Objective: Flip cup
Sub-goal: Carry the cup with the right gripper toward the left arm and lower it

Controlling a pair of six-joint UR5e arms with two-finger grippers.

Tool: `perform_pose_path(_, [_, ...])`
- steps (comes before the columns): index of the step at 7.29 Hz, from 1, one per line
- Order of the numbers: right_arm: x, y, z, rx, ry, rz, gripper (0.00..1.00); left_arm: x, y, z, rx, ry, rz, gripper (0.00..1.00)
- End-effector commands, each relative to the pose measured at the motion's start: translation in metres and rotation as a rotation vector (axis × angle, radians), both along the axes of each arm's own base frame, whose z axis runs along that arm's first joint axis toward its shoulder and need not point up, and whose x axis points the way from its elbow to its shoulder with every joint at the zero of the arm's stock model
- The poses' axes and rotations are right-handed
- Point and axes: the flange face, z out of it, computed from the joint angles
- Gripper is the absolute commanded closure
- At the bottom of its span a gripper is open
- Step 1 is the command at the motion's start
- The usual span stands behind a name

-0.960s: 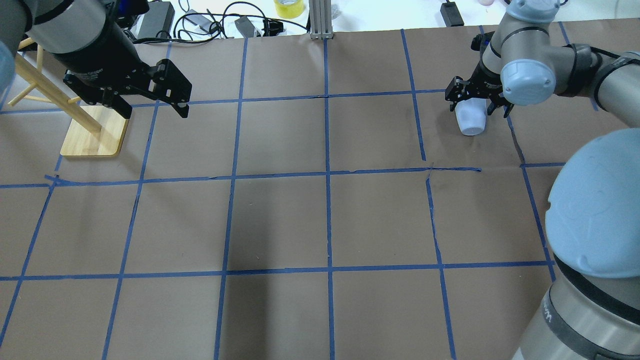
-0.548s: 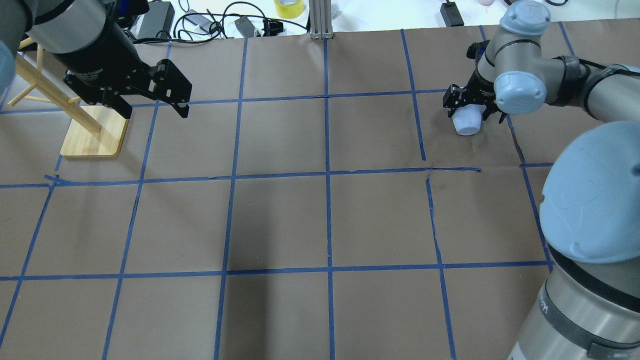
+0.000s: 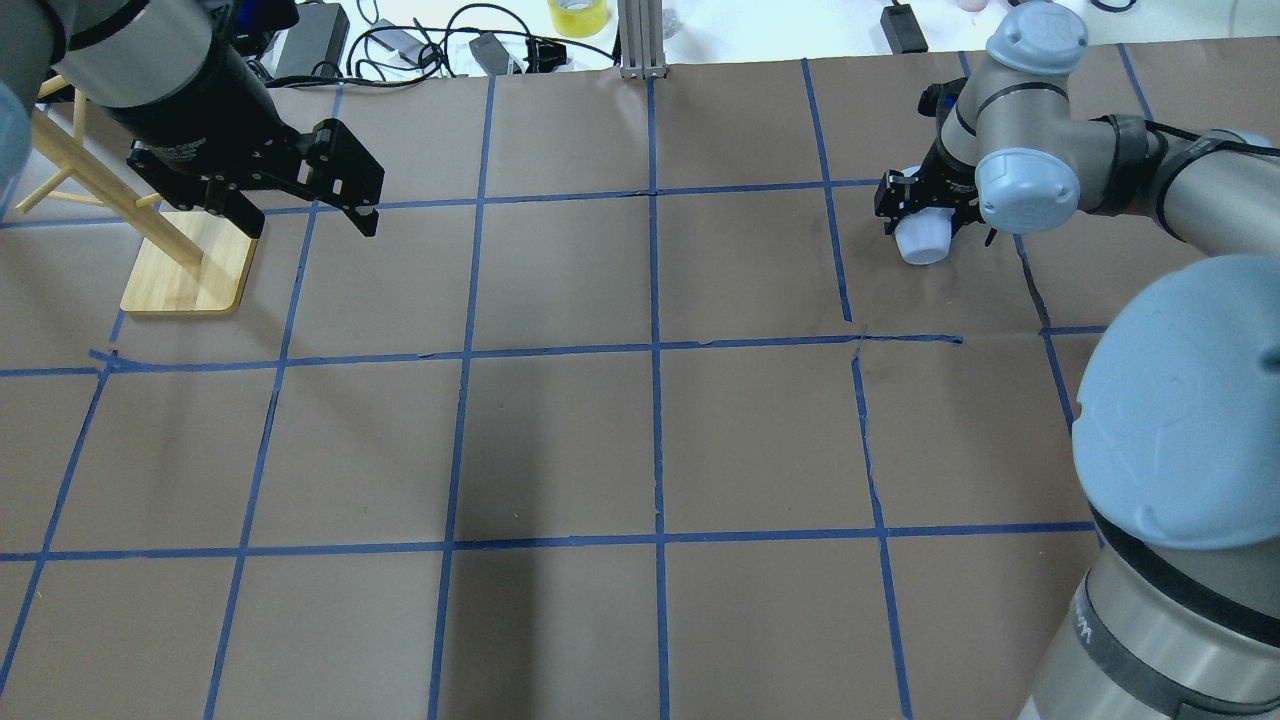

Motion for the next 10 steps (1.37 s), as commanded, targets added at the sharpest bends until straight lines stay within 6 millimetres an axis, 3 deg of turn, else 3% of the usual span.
perform_pose_path(1, [0.103, 0.015, 0.027, -0.05, 0.005, 0.335, 0.42, 0.0, 0.0, 0.0, 0.0, 0.0, 0.0, 0.0])
perform_pose_path(2, [0.169, 0.032, 0.025, -0.055, 0.01, 0.564, 0.42, 0.0, 0.0, 0.0, 0.0, 0.0, 0.0, 0.0])
perform_pose_path(3, [0.226, 0.049, 0.032, -0.072, 0.014, 0.685, 0.42, 0.0, 0.0, 0.0, 0.0, 0.0, 0.0, 0.0])
perform_pose_path(4, [0.28, 0.071, 0.028, -0.11, 0.042, 0.935, 0.38, 0.0, 0.0, 0.0, -0.001, 0.0, 0.0, 0.0])
perform_pose_path(5, [0.309, 0.081, 0.039, -0.216, 0.061, 1.04, 0.38, 0.0, 0.0, 0.0, -0.002, 0.001, 0.0, 0.0])
perform_pose_path(7, [0.363, 0.101, 0.028, -0.301, 0.106, 1.288, 0.38, 0.0, 0.0, 0.0, -0.001, 0.0, 0.0, 0.0])
perform_pose_path(8, [0.371, 0.107, 0.027, -0.298, 0.116, 1.408, 0.33, 0.0, 0.0, 0.0, -0.002, 0.001, 0.0, 0.0])
perform_pose_path(10, [0.38, 0.112, 0.008, -0.269, 0.119, 1.434, 0.31, 0.0, 0.0, 0.001, -0.003, 0.0, 0.0, 0.0])
